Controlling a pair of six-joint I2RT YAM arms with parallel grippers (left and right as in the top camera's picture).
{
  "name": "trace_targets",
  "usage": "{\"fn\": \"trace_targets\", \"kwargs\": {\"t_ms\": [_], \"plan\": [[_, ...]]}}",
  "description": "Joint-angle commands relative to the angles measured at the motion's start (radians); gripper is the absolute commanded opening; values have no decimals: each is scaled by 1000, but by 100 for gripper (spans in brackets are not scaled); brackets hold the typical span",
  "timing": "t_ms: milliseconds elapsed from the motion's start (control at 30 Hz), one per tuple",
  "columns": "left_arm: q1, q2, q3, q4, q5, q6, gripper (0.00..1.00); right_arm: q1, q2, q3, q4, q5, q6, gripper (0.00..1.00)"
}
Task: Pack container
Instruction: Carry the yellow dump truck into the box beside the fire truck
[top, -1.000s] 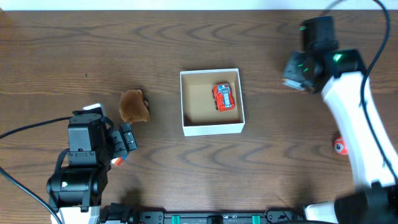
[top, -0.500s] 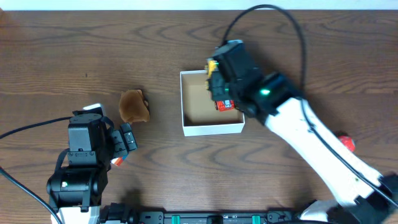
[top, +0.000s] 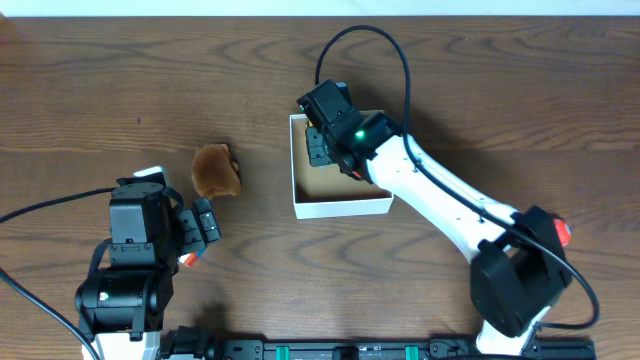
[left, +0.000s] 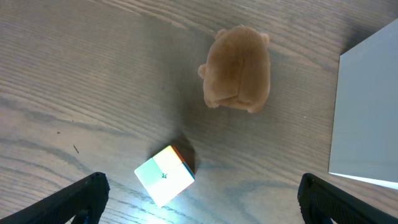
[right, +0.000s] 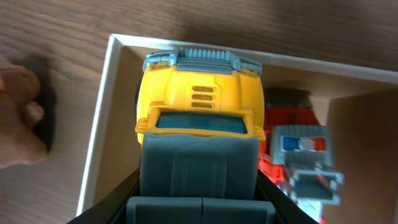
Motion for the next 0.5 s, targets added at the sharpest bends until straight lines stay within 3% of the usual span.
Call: {"fn": "trace_targets", "kwargs": {"t_ms": [0,167,300,333,467], "plan": [[6,0,23,-3,-12,-13,98,-21,32,6,21,20,14,1],[6,0,23,-3,-12,-13,98,-47,85,6,49,20,14,2],[6,0,23,-3,-12,-13,98,-61,101,6,54,20,14,9],[6,0,23,-3,-12,-13,98,-64,103,6,53,20,14,11],[6,0,23,-3,-12,-13,98,-66,103,6,48,20,9,39]]}}
